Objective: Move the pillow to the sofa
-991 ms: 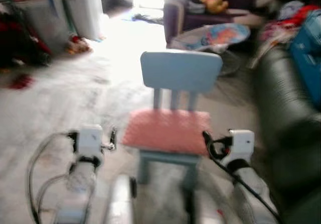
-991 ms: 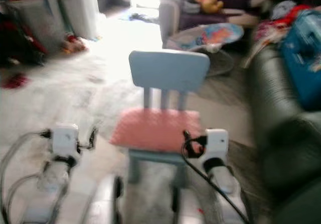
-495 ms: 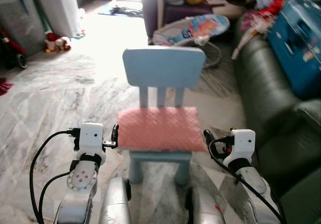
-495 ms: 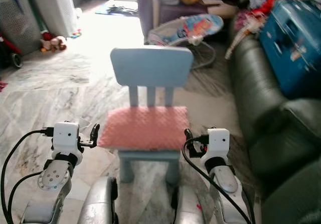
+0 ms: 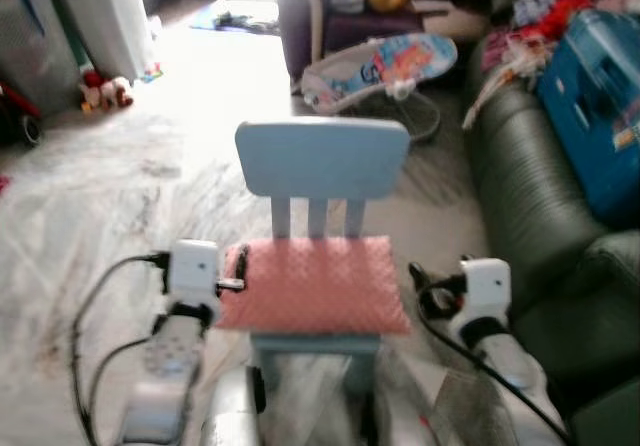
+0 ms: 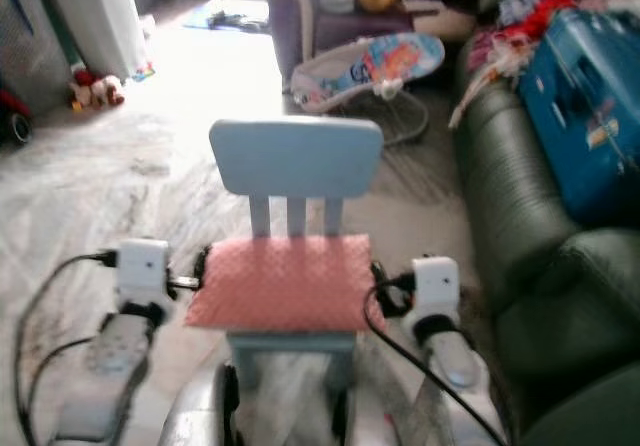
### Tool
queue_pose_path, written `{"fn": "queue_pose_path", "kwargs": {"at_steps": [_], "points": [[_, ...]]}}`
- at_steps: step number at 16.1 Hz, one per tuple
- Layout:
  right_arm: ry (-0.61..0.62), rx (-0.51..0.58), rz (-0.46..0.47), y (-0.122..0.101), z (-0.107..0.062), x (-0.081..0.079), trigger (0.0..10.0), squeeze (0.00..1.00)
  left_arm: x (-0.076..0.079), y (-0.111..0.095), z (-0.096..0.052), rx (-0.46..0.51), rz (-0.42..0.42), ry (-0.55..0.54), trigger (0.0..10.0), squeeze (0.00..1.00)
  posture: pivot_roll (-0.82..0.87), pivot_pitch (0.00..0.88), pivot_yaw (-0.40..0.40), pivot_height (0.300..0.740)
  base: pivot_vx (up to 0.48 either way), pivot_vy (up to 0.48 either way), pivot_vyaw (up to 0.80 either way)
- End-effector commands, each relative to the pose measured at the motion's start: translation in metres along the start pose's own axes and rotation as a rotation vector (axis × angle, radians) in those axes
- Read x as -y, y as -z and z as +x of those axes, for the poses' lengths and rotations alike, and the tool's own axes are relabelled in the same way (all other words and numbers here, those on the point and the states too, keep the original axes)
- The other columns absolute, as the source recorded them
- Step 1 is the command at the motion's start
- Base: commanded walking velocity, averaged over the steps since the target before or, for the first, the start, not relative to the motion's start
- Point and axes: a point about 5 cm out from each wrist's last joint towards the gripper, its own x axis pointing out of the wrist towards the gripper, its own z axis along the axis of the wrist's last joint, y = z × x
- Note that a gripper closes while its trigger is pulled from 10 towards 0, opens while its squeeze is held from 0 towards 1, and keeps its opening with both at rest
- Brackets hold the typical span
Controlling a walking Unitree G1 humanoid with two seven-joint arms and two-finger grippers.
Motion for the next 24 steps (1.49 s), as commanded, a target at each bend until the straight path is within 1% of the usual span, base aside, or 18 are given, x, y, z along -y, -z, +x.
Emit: {"fn": "queue_pose_path", "kwargs": {"at_steps": [1,9,12,14,15,17,20,22,24], "points": [[-0.004,0.008,-0.005,-0.003,0.002,0.000,10.0,0.00,-0.002,-0.002,0.000,-0.001,0.003,-0.016,10.0,0.00,0.00,0.000,-0.018,0.626,0.000,0.000,0.00],[-0.004,0.001,-0.006,-0.001,0.002,0.001,10.0,0.00,-0.002,-0.002,0.001,-0.003,-0.002,-0.027,10.0,0.00,-0.01,0.000,-0.021,0.626,0.000,0.000,0.00],[-0.003,-0.004,0.000,0.000,-0.002,0.000,10.0,0.00,-0.003,0.004,-0.002,-0.028,0.011,-0.031,10.0,0.00,0.00,0.000,-0.021,0.602,0.000,0.000,0.00],[0.002,-0.013,0.013,0.003,-0.004,-0.001,10.0,0.00,-0.008,0.009,-0.004,-0.061,0.029,-0.042,10.0,0.00,0.00,0.017,-0.022,0.577,0.000,0.000,0.00],[0.001,-0.013,0.017,0.002,-0.004,-0.002,10.0,0.00,-0.011,0.010,-0.005,-0.076,0.053,-0.046,10.0,0.00,0.01,0.029,-0.024,0.562,0.000,0.000,0.00],[0.003,-0.016,0.018,0.001,-0.004,0.000,10.0,0.00,-0.018,0.009,-0.005,-0.079,0.058,-0.058,10.0,0.00,0.01,0.055,-0.033,0.537,0.000,0.000,0.00],[0.006,-0.025,0.003,0.000,-0.002,0.007,10.0,0.00,-0.027,0.007,-0.007,-0.073,0.083,-0.065,10.0,0.00,0.01,0.071,-0.044,0.532,0.000,0.000,0.00],[0.017,-0.038,0.007,-0.001,0.003,0.014,10.0,0.00,-0.032,0.005,-0.006,-0.082,0.090,-0.098,10.0,0.00,0.01,0.079,-0.049,0.532,0.000,0.000,0.00],[0.012,-0.033,0.002,-0.004,0.005,0.016,10.0,0.00,-0.038,0.002,-0.002,-0.109,0.072,-0.161,10.0,0.00,0.01,0.082,-0.051,0.532,0.000,0.000,0.00]]}}
